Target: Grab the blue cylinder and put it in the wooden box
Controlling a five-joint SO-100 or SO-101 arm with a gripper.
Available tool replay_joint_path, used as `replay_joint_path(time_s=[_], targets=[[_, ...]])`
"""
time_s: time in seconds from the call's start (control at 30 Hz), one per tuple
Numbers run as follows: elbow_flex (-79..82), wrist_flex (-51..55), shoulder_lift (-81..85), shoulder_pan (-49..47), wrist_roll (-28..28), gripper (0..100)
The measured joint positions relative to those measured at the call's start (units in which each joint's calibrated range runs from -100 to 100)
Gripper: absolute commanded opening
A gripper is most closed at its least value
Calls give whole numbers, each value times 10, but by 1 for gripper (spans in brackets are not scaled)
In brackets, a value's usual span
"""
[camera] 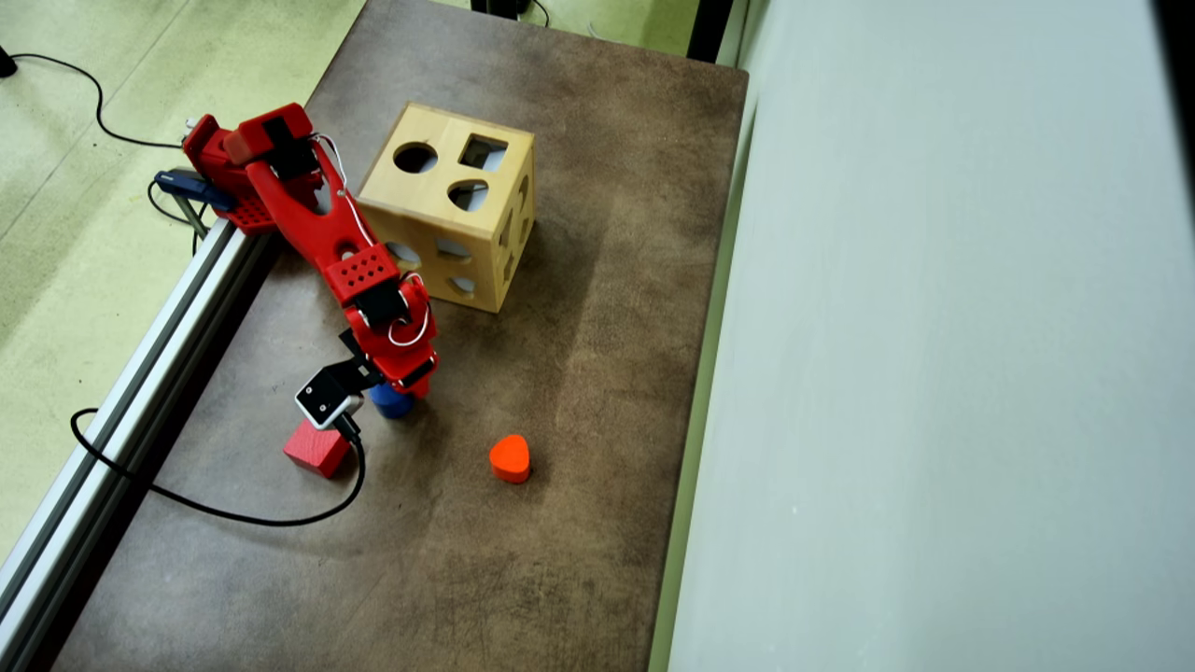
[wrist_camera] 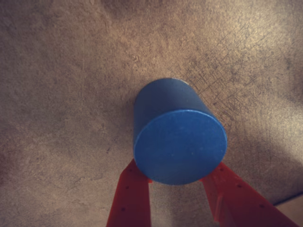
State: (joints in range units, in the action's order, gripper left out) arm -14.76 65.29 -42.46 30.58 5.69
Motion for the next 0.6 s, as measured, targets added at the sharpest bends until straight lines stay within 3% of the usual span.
replay_joint_path(time_s=[0.23,0.6], targets=[[0,0,0,0,0,26],[0,0,0,3,0,28]])
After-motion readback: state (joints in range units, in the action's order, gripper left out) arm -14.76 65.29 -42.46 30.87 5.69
